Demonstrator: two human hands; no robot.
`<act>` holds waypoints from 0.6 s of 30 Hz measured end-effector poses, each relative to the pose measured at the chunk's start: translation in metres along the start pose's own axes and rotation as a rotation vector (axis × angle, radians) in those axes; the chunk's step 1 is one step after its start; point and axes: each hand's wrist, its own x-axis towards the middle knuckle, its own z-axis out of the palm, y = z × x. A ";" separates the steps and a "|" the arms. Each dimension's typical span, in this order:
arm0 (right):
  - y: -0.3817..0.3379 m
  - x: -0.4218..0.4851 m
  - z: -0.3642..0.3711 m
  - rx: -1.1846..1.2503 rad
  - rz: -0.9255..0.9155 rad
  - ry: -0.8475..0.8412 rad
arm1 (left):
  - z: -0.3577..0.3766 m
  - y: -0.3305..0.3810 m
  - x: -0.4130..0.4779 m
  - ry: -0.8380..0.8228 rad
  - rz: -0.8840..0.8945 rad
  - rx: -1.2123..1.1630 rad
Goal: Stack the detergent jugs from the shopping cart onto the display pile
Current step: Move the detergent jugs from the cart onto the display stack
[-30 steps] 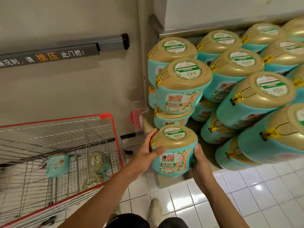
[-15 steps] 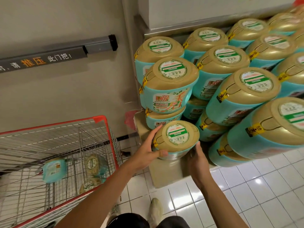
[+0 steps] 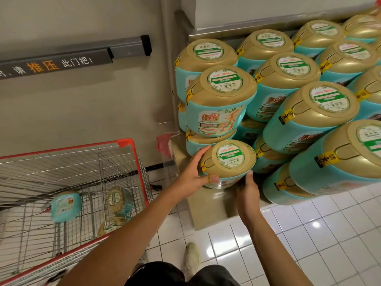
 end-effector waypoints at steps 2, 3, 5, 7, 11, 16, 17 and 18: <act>0.010 -0.003 -0.002 -0.050 -0.031 0.022 | 0.001 -0.004 -0.001 0.023 -0.013 -0.016; 0.016 -0.006 -0.002 -0.090 -0.049 0.039 | 0.001 -0.006 -0.003 0.040 -0.036 -0.030; 0.029 -0.015 -0.001 -0.192 -0.073 0.086 | 0.000 -0.014 -0.011 0.079 -0.101 -0.067; 0.042 -0.030 0.002 -0.271 -0.090 0.140 | -0.009 -0.028 -0.024 0.131 -0.174 -0.085; 0.064 -0.064 0.016 -0.375 -0.093 0.155 | -0.042 -0.057 -0.065 0.237 -0.228 -0.060; 0.086 -0.102 0.057 -0.457 -0.026 0.012 | -0.098 -0.075 -0.134 0.414 -0.282 -0.057; 0.091 -0.106 0.070 -0.466 -0.023 -0.039 | -0.111 -0.078 -0.149 0.462 -0.296 -0.068; 0.096 -0.109 0.081 -0.478 -0.027 -0.089 | -0.122 -0.081 -0.164 0.511 -0.303 -0.079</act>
